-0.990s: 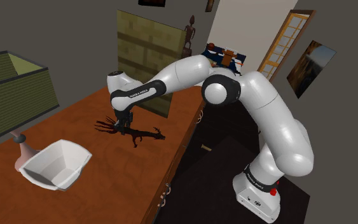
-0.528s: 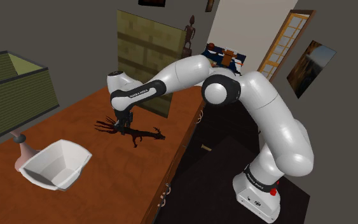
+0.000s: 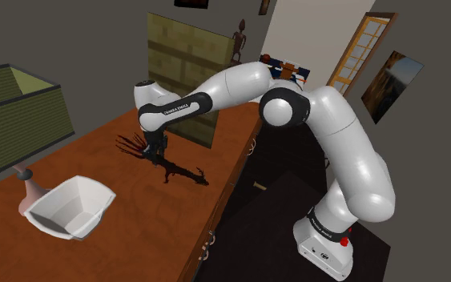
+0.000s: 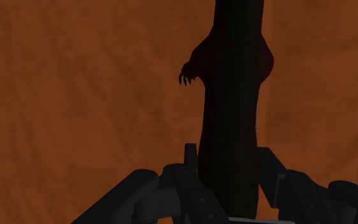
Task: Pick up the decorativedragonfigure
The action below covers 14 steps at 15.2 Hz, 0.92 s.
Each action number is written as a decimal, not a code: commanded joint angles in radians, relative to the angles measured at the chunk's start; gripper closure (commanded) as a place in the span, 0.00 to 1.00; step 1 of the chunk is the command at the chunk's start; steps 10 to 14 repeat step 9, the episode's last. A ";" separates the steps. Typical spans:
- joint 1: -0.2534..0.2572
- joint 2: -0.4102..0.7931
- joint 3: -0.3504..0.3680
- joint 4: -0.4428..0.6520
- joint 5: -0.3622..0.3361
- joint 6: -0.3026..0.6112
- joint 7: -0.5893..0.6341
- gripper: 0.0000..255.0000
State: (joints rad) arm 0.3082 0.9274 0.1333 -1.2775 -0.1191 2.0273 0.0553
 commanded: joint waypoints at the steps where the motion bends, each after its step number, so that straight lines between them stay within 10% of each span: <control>1: -0.003 -0.020 0.001 -0.003 0.002 -0.017 -0.003 1.00; 14: -0.005 -0.070 0.005 -0.005 0.006 -0.065 -0.005 1.00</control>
